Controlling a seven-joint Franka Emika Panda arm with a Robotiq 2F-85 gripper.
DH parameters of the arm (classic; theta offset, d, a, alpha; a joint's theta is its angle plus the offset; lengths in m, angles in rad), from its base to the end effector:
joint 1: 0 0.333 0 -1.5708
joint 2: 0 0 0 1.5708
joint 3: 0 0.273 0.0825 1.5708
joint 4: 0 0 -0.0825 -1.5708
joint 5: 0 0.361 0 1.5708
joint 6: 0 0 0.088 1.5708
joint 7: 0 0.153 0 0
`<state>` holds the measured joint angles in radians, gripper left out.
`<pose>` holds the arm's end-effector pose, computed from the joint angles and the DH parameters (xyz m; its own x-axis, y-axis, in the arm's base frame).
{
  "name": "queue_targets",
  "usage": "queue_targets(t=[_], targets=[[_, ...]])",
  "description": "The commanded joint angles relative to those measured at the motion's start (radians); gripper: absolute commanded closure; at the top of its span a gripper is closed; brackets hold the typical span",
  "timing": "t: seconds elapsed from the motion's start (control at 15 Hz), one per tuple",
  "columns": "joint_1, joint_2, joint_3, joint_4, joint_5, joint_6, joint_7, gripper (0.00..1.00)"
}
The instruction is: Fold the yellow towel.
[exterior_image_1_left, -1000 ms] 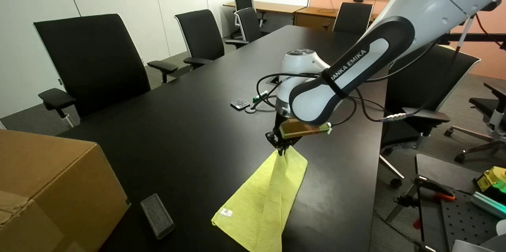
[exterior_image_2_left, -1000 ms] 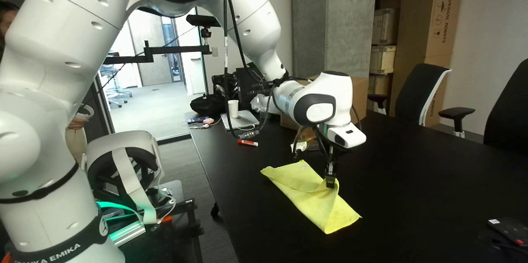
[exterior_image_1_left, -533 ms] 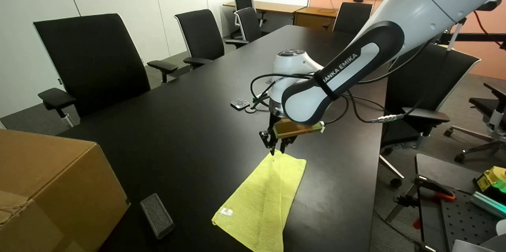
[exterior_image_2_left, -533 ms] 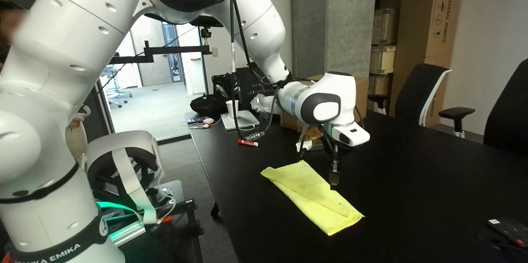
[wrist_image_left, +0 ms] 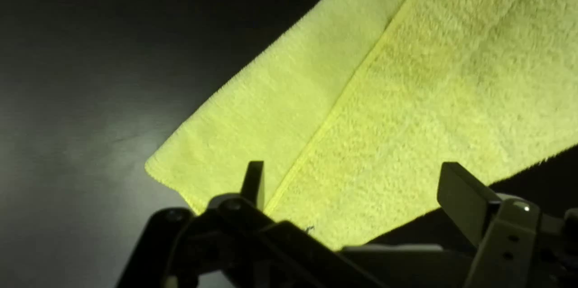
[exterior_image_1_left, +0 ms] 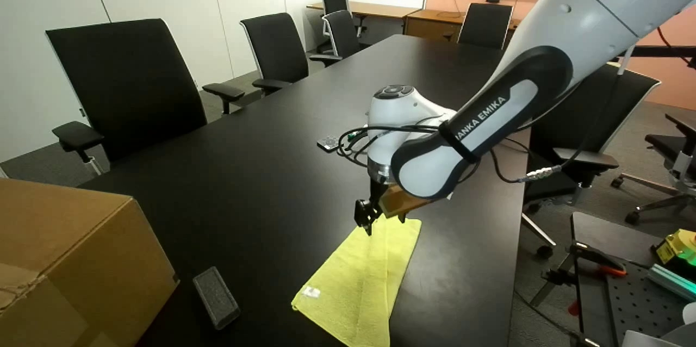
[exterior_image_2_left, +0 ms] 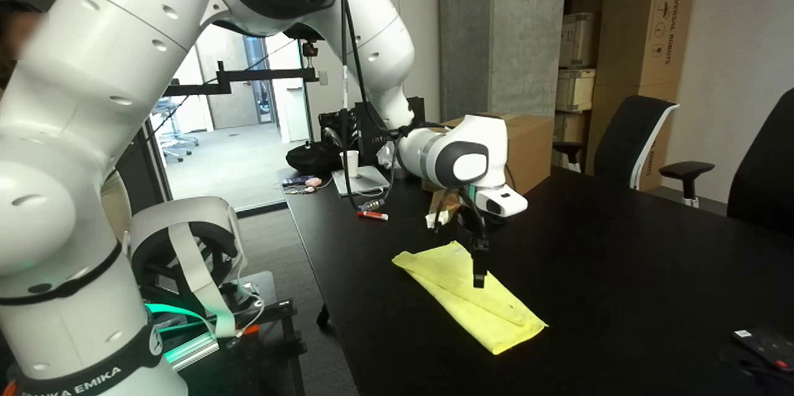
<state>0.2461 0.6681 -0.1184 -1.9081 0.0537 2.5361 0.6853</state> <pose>0.5755 0.0709 0.0818 0.8374 -0.5466 0.0017 -0.5458 -0.8360 0.0558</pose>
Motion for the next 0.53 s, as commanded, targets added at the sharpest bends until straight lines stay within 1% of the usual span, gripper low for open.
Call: queue_targets(t=[0.0,0.07,0.27,0.47], targets=[[0.08,-0.102,0.03,-0.119,-0.081,-0.019,-0.022,0.0],[0.105,-0.12,0.04,-0.138,-0.107,-0.03,-0.022,0.0],[0.152,-0.173,0.105,-0.191,-0.152,-0.036,-0.051,0.01],[0.182,-0.202,0.173,-0.208,-0.179,-0.034,-0.104,0.0]])
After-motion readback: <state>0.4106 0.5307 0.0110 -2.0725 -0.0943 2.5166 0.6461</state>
